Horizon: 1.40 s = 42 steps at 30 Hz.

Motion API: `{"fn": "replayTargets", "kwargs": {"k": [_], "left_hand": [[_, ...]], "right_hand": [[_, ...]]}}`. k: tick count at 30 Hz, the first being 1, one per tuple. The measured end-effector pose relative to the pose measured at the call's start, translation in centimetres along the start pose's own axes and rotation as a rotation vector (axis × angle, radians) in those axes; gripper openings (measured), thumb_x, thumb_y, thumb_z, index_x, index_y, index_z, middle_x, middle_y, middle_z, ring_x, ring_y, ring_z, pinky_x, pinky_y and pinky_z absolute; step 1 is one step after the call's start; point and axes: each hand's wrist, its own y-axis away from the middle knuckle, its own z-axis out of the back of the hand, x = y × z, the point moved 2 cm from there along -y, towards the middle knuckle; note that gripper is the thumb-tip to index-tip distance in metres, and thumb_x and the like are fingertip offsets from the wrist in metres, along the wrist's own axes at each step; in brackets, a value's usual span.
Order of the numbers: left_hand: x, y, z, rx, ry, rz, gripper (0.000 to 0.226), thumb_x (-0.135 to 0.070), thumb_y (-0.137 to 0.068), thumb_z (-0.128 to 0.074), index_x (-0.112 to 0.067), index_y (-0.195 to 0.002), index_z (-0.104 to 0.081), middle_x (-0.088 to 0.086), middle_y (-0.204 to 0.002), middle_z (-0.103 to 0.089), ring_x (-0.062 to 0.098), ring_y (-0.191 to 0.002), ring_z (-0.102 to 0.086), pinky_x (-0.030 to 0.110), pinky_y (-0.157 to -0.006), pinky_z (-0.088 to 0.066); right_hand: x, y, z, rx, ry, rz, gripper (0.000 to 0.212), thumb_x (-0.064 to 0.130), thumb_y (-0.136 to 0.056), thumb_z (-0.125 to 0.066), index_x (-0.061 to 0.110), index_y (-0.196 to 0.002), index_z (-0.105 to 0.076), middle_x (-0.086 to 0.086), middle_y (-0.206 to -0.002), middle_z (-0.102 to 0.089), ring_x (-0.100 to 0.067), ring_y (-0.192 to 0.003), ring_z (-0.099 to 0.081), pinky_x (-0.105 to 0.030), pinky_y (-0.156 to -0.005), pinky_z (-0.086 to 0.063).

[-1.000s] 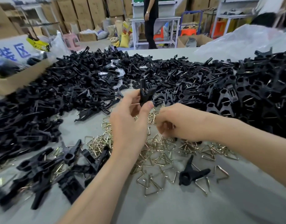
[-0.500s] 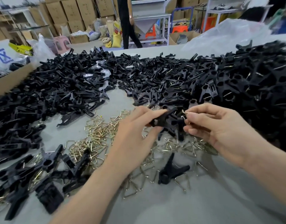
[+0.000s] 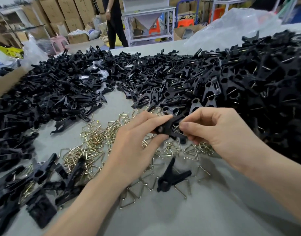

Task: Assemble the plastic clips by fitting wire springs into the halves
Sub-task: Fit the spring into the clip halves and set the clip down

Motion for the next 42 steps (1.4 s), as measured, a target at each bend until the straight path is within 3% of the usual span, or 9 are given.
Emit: {"fn": "replayTargets", "kwargs": {"k": [6,11,15,18,24,29,34,36,42], "left_hand": [[0.0,0.1,0.1,0.023,-0.026,-0.023,0.038,-0.013,-0.083,-0.067,-0.015,-0.121,-0.066,-0.008,-0.098,-0.062,0.003,-0.088,-0.057,0.016,-0.084,-0.045],[0.0,0.1,0.0,0.035,-0.031,-0.036,0.039,-0.015,-0.083,-0.068,-0.014,-0.122,-0.065,-0.008,-0.096,-0.062,0.002,-0.086,-0.056,0.013,-0.083,-0.043],[0.0,0.1,0.0,0.029,-0.022,-0.042,0.038,-0.015,-0.083,-0.068,-0.013,-0.121,-0.066,-0.002,-0.095,-0.065,0.005,-0.085,-0.056,0.014,-0.081,-0.043],[-0.1,0.1,-0.1,0.028,-0.022,-0.048,0.038,-0.016,-0.082,-0.069,-0.014,-0.121,-0.065,-0.003,-0.094,-0.065,0.003,-0.085,-0.056,0.011,-0.08,-0.043],[-0.5,0.2,-0.3,0.006,0.064,-0.035,0.033,-0.018,-0.081,-0.07,-0.014,-0.114,-0.068,-0.005,-0.093,-0.068,0.003,-0.084,-0.059,0.014,-0.079,-0.048],[-0.7,0.2,-0.3,-0.004,0.136,-0.011,0.031,-0.022,-0.082,-0.067,-0.025,-0.113,-0.063,-0.008,-0.095,-0.067,0.001,-0.087,-0.059,0.017,-0.077,-0.048],[-0.8,0.2,-0.6,0.02,0.262,0.051,0.033,-0.018,-0.079,-0.069,-0.024,-0.112,-0.064,-0.01,-0.102,-0.058,-0.001,-0.091,-0.054,0.012,-0.081,-0.042],[-0.8,0.3,-0.7,0.025,0.297,0.082,0.034,-0.02,-0.078,-0.069,-0.026,-0.111,-0.064,-0.009,-0.099,-0.056,0.0,-0.091,-0.052,0.013,-0.084,-0.04],[-0.9,0.2,-0.5,0.085,0.295,0.091,0.032,-0.015,-0.08,-0.068,-0.029,-0.108,-0.065,-0.011,-0.099,-0.058,0.005,-0.099,-0.055,0.014,-0.087,-0.041]], "right_hand": [[0.4,0.6,0.1,-0.073,0.148,0.121,0.008,0.009,-0.074,-0.076,0.014,-0.07,-0.071,-0.009,-0.059,-0.067,-0.01,-0.047,-0.057,-0.015,-0.047,-0.046],[0.5,0.6,0.0,-0.111,0.157,0.115,0.007,0.009,-0.073,-0.077,0.013,-0.07,-0.071,-0.008,-0.06,-0.068,-0.012,-0.047,-0.059,-0.016,-0.048,-0.049],[0.6,0.6,0.0,-0.056,0.039,0.03,0.02,0.014,-0.062,-0.081,0.009,-0.076,-0.067,-0.012,-0.063,-0.069,-0.015,-0.05,-0.059,-0.017,-0.048,-0.048],[0.4,0.3,0.1,-0.018,-0.082,-0.048,0.036,0.027,-0.047,-0.078,0.014,-0.078,-0.065,-0.01,-0.065,-0.067,-0.021,-0.057,-0.059,-0.026,-0.054,-0.051],[-0.1,0.1,-0.3,0.222,-0.458,-0.281,0.023,0.024,-0.059,-0.072,0.011,-0.078,-0.068,-0.004,-0.074,-0.067,-0.011,-0.061,-0.06,-0.018,-0.055,-0.052],[-0.3,0.2,-0.1,0.342,-0.525,-0.374,0.028,0.025,-0.074,-0.065,0.007,-0.094,-0.074,-0.015,-0.099,-0.071,-0.024,-0.084,-0.07,-0.03,-0.073,-0.058],[-0.4,0.6,-0.6,0.458,-0.679,-0.432,0.05,0.034,-0.057,-0.087,0.006,-0.096,-0.075,-0.02,-0.108,-0.068,-0.029,-0.094,-0.069,-0.037,-0.078,-0.057],[-0.4,0.7,-1.0,0.506,-0.685,-0.431,0.047,0.038,-0.054,-0.088,0.009,-0.089,-0.077,-0.016,-0.105,-0.07,-0.03,-0.1,-0.067,-0.038,-0.082,-0.056],[-0.9,0.8,-1.3,0.438,-0.699,-0.423,0.053,0.035,-0.048,-0.091,0.008,-0.092,-0.077,-0.013,-0.092,-0.072,-0.024,-0.082,-0.071,-0.035,-0.074,-0.058]]}}
